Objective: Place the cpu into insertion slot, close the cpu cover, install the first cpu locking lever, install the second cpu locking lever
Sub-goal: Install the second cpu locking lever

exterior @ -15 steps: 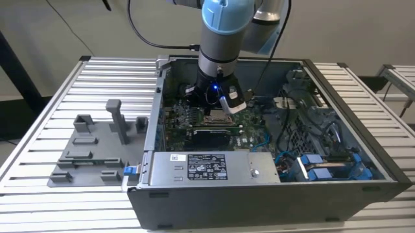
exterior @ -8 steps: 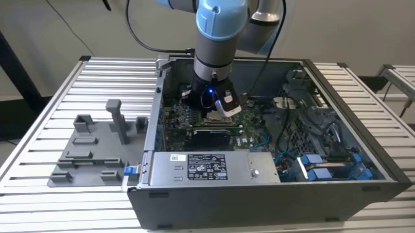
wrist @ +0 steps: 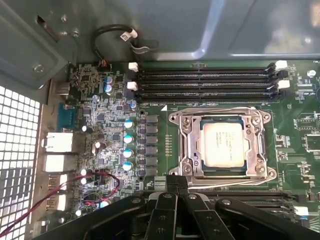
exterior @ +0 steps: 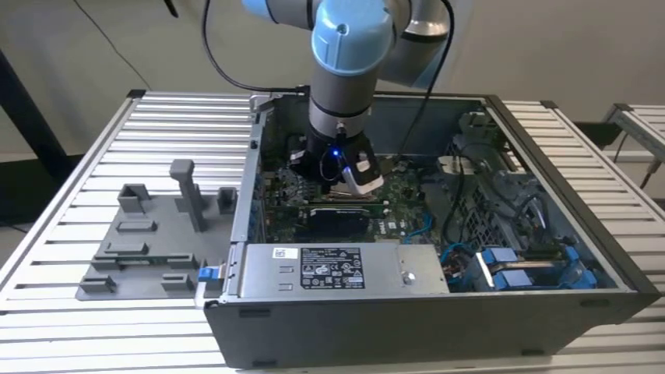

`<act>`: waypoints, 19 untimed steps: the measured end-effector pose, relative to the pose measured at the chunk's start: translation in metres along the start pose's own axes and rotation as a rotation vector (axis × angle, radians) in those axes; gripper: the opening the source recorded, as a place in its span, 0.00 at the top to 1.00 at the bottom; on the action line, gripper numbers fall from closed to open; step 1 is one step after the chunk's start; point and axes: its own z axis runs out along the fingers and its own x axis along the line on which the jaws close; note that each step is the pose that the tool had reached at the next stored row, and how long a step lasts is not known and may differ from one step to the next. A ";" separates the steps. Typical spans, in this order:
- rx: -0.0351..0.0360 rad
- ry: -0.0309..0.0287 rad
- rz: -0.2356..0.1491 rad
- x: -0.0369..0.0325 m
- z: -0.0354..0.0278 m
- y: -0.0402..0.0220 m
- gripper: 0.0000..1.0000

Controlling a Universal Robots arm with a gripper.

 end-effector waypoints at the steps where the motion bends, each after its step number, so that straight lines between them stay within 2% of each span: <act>1: 0.0001 0.0000 0.000 0.0005 0.0012 -0.0001 0.89; 8: -0.0002 -0.0005 0.002 0.0038 0.0068 0.0018 0.89; 19: -0.0002 -0.0005 0.002 0.0046 0.0148 0.0005 0.89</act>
